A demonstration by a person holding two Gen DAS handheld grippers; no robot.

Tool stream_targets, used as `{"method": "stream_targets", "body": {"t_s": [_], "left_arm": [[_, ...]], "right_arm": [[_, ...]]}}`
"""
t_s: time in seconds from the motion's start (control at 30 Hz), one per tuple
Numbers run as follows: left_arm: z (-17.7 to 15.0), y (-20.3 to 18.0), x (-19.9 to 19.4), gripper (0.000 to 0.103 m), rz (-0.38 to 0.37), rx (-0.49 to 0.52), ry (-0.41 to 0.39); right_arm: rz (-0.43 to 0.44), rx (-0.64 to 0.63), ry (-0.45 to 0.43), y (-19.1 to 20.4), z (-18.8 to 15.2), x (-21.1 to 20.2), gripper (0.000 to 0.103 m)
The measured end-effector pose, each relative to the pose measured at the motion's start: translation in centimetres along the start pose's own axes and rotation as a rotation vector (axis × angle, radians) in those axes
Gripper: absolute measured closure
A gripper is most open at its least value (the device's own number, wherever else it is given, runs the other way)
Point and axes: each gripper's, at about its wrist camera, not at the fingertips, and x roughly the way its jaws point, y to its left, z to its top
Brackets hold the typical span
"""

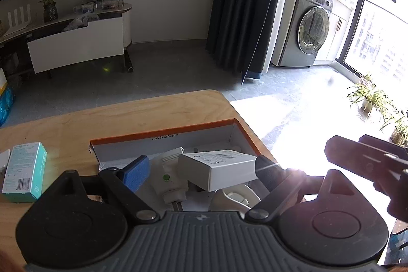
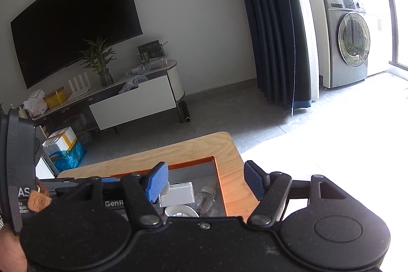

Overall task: Organize rigid objects
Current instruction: 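Lower white product box into the box and open left tool, then move left tool to white square charger while right tool moves to teal bandage box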

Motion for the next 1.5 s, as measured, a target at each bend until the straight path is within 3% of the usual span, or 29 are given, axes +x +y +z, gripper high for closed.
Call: {"method": "stream_targets", "body": {"t_s": [0.43, 1.5], "left_arm": [[-0.5, 3.2, -3.1, 0.002, 0.116, -0.057, 0.018], [-5.0, 15.0, -7.1, 0.002, 0.270, -0.208, 0.031]], "right_arm": [[0.050, -0.055, 0.033, 3.0, -0.4, 0.0, 0.021], [0.196, -0.193, 0.190, 14.4, -3.6, 4.6, 0.014]]}}
